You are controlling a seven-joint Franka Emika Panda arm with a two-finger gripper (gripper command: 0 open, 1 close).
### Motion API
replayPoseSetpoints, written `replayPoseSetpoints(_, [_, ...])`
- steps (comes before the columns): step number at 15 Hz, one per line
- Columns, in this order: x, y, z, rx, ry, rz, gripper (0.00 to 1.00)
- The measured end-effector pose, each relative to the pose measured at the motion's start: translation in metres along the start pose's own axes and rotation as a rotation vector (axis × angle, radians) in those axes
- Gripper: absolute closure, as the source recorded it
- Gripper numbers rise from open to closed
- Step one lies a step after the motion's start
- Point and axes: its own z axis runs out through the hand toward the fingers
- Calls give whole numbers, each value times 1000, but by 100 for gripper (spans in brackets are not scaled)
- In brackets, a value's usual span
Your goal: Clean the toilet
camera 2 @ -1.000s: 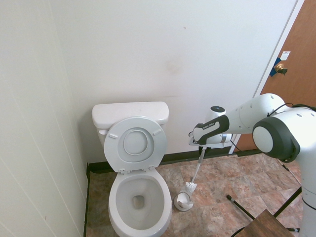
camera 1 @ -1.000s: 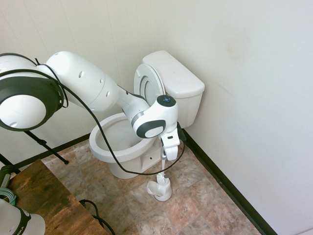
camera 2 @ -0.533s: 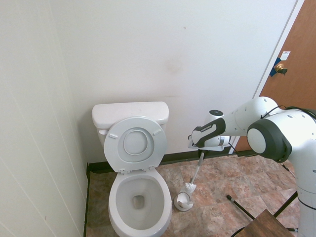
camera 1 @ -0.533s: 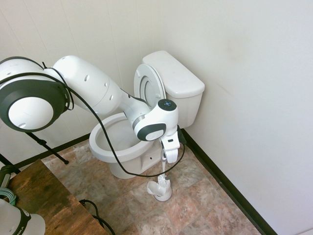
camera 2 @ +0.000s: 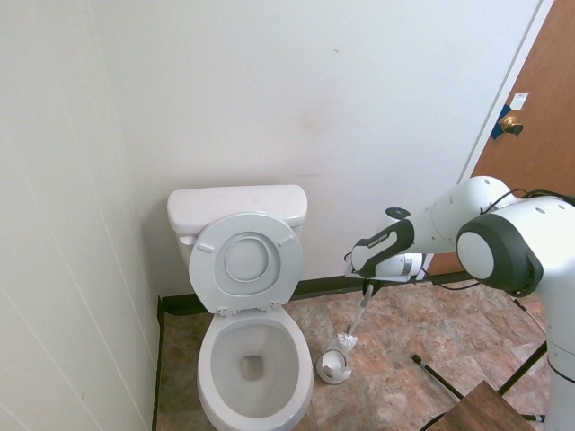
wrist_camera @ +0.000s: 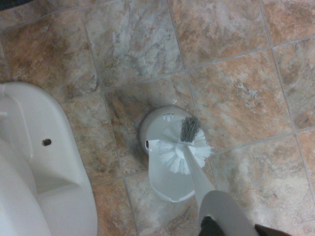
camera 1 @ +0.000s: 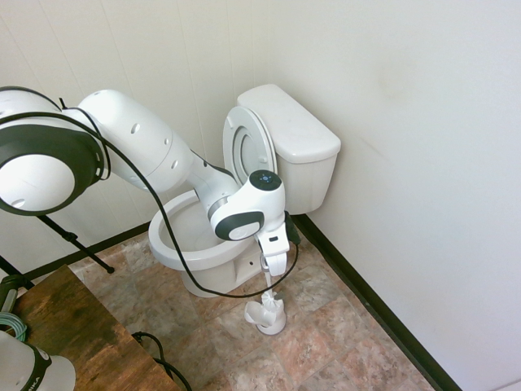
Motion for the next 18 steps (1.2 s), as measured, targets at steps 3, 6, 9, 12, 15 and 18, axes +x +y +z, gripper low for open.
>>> replayPoseSetpoints(3, [-2,11,-16,24,3,3,100])
replayPoseSetpoints(6, [-7,18,-20,24,-2,1,100])
replayPoseSetpoints(9, [-20,27,-21,22,-6,-13,100])
replayPoseSetpoints(12, [-31,28,-13,4,-15,-29,100])
replayPoseSetpoints(15, [-30,16,15,-26,-25,-29,100])
replayPoseSetpoints(18, [-20,-12,48,-59,-40,-10,100])
